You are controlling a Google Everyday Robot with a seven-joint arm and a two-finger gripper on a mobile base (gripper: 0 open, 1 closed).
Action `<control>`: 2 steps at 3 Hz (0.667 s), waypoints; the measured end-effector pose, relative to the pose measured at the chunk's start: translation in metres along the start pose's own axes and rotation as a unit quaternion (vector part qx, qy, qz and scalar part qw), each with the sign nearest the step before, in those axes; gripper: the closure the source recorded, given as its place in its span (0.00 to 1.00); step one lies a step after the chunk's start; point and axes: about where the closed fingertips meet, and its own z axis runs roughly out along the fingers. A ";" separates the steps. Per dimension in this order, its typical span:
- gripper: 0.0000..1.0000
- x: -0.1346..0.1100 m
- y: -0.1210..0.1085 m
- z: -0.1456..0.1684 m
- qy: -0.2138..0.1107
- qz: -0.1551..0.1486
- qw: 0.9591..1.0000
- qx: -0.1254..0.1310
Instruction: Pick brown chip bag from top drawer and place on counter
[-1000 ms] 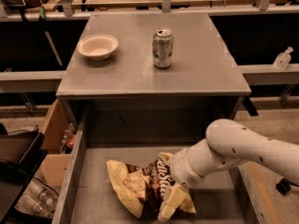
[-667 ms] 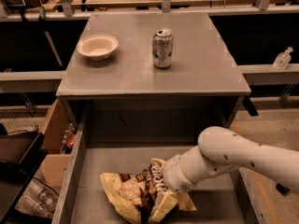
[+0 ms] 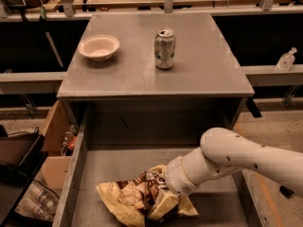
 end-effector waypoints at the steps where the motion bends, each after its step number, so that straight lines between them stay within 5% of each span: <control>1: 0.88 -0.001 0.000 -0.001 0.000 0.000 1.000 0.000; 2: 1.00 -0.002 0.000 -0.002 0.000 0.000 1.000 0.000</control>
Offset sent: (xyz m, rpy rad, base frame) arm 0.0000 0.0000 0.0016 0.0000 0.0000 0.0001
